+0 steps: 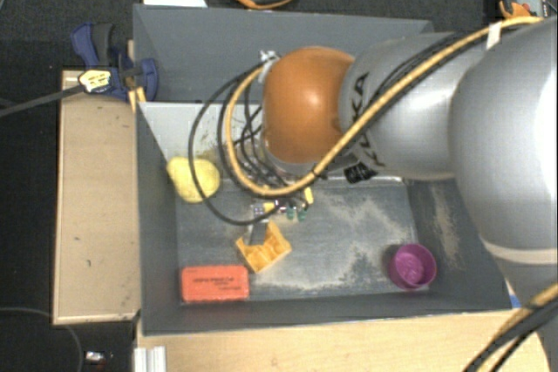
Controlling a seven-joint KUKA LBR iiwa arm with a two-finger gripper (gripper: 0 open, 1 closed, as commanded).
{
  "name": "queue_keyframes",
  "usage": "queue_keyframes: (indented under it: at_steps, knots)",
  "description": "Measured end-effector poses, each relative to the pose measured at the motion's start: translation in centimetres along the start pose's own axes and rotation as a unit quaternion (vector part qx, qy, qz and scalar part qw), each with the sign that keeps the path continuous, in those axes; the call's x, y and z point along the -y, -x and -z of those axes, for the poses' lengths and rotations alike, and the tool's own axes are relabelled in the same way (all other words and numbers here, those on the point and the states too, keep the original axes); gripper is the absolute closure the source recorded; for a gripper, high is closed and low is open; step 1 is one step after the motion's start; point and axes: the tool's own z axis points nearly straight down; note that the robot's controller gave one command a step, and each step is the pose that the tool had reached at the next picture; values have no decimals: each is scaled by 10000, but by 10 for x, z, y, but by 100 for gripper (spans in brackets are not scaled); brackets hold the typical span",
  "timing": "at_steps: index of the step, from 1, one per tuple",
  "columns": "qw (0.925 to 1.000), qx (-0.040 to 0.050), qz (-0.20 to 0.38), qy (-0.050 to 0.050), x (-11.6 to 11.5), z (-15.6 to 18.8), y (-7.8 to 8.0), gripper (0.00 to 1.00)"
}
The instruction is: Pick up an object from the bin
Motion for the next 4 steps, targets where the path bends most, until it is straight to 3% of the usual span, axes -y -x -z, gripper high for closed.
queue_keyframes:
  at_steps: [1,2,3,4]
  knots:
    - [10000,37,-33,6,1,5,2,0]
    - [9711,12,2385,-4,42,-29,-51,0]
    - [9935,56,1137,5,41,1,-62,0]
    - [9788,45,2047,6,70,-25,-40,0]
